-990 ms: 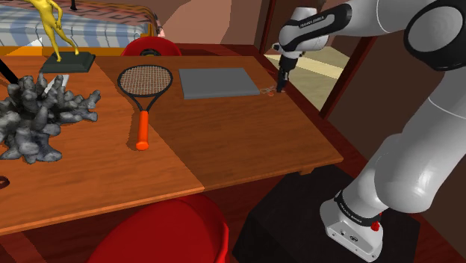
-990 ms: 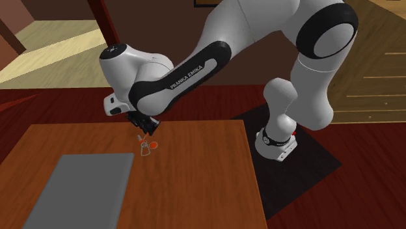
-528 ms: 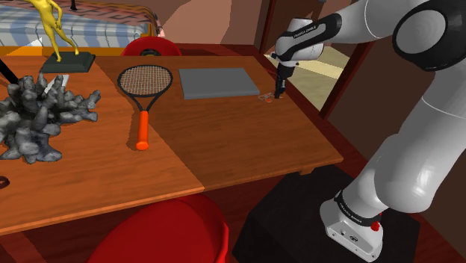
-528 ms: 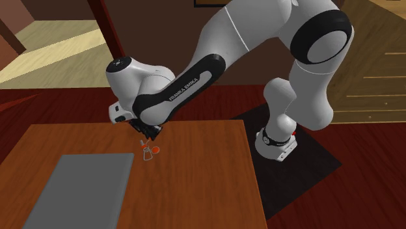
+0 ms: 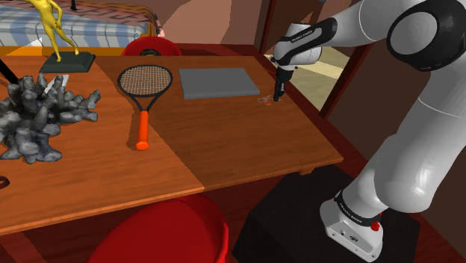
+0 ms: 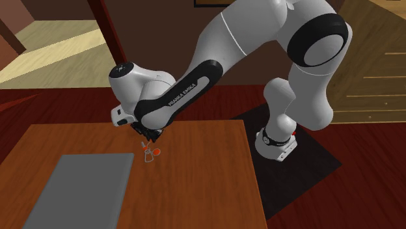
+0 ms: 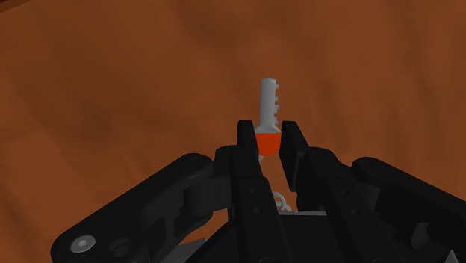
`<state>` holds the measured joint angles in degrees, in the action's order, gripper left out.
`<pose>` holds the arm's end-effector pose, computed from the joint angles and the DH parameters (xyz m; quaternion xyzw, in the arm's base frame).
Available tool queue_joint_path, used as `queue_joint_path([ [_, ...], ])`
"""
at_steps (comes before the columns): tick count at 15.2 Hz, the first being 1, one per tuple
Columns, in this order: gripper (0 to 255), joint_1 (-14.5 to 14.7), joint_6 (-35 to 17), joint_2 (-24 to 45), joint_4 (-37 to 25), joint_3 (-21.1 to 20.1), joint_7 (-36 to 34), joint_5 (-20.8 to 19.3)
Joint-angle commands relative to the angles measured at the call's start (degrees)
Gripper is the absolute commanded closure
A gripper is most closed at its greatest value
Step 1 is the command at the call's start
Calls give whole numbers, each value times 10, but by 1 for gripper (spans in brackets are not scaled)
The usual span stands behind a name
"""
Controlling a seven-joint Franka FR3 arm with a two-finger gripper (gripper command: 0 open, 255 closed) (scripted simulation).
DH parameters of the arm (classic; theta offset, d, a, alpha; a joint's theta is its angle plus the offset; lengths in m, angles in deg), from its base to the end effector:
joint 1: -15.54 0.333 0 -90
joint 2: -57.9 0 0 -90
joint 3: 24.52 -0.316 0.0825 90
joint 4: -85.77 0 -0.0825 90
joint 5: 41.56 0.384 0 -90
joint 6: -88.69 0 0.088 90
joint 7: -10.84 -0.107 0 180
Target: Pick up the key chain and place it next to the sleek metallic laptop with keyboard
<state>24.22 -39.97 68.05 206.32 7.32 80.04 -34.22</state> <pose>0.5238 -0.2144 0.3462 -0.9342 -0.3568 -0.0004 0.0043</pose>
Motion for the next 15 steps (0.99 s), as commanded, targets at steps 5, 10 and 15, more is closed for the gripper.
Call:
queue_joint_path([
  [5, 0, 0, 0, 0, 0, 0, 0, 0],
  [10, 0, 4, 34, -23, -16, 4, -12, -17],
  [15, 0, 6, 66, -41, -32, 6, -21, -30],
])
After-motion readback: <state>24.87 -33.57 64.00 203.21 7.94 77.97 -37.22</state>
